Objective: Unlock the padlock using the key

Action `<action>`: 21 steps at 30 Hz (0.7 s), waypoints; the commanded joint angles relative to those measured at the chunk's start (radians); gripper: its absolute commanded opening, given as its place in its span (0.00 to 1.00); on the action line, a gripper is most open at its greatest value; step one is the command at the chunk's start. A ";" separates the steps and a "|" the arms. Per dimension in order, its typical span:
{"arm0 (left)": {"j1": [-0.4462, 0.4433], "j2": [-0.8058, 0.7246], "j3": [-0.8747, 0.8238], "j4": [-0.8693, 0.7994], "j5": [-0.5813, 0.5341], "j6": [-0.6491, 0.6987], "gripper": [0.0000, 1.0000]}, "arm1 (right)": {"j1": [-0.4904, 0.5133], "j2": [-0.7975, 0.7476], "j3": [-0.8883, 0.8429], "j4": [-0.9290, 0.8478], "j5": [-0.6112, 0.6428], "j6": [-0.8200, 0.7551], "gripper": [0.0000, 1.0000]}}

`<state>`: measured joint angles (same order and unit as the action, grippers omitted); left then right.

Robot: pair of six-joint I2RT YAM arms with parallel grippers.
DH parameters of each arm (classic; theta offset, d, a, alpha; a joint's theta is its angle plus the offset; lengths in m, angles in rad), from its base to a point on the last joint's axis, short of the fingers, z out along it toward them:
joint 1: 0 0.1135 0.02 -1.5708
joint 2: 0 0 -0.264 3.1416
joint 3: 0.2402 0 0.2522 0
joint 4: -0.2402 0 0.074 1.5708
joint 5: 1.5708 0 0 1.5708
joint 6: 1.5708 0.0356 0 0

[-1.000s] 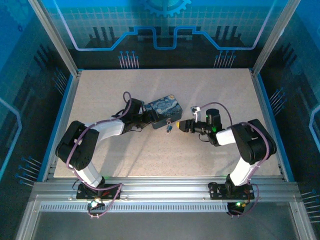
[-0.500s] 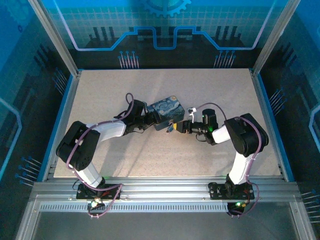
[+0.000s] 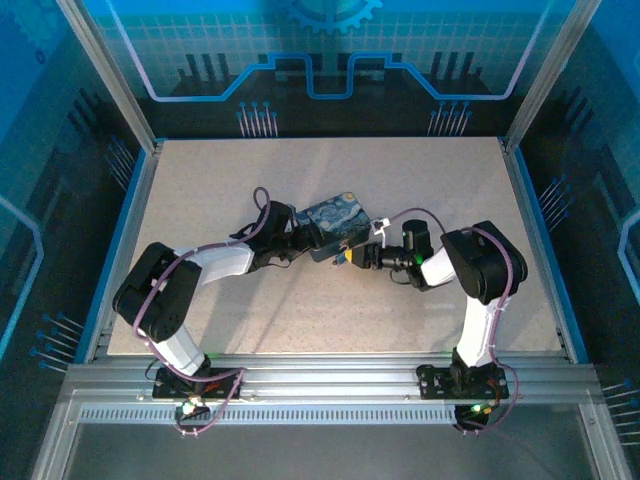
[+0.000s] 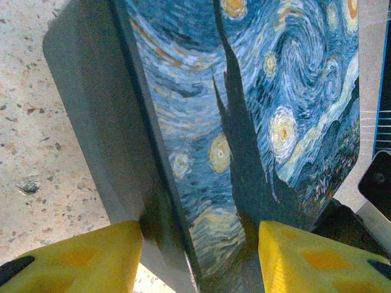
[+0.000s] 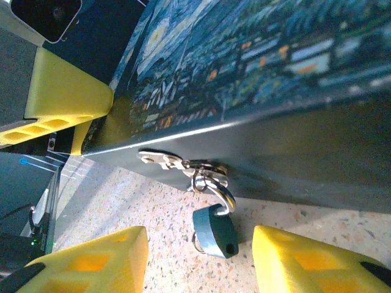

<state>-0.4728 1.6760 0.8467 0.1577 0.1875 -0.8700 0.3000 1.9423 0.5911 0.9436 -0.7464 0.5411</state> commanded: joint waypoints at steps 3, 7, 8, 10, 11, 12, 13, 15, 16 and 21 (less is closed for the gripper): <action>-0.022 0.032 -0.042 -0.075 -0.013 -0.014 0.53 | 0.012 0.042 0.024 0.046 -0.032 0.011 0.47; -0.024 0.032 -0.043 -0.073 -0.015 -0.016 0.53 | 0.018 0.055 0.039 0.053 -0.037 0.019 0.44; -0.025 0.032 -0.044 -0.073 -0.016 -0.018 0.53 | 0.021 0.059 0.042 0.055 -0.040 0.022 0.43; -0.026 0.031 -0.047 -0.073 -0.016 -0.017 0.53 | 0.022 0.066 0.045 0.061 -0.038 0.026 0.42; -0.027 0.031 -0.047 -0.073 -0.016 -0.018 0.53 | 0.022 0.068 0.047 0.065 -0.040 0.029 0.41; -0.026 0.031 -0.049 -0.072 -0.017 -0.018 0.53 | 0.021 0.070 0.048 0.067 -0.041 0.031 0.40; -0.026 0.030 -0.050 -0.072 -0.016 -0.019 0.53 | 0.022 0.073 0.051 0.069 -0.041 0.032 0.39; -0.027 0.028 -0.051 -0.073 -0.018 -0.018 0.53 | 0.024 0.076 0.055 0.069 -0.044 0.037 0.37; -0.026 0.028 -0.051 -0.072 -0.017 -0.019 0.53 | 0.024 0.079 0.056 0.069 -0.046 0.038 0.35; -0.027 0.025 -0.055 -0.071 -0.019 -0.021 0.54 | 0.023 0.085 0.059 0.057 -0.043 0.039 0.28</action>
<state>-0.4812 1.6760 0.8333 0.1825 0.1799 -0.8921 0.3096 2.0052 0.6350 0.9848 -0.7689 0.5793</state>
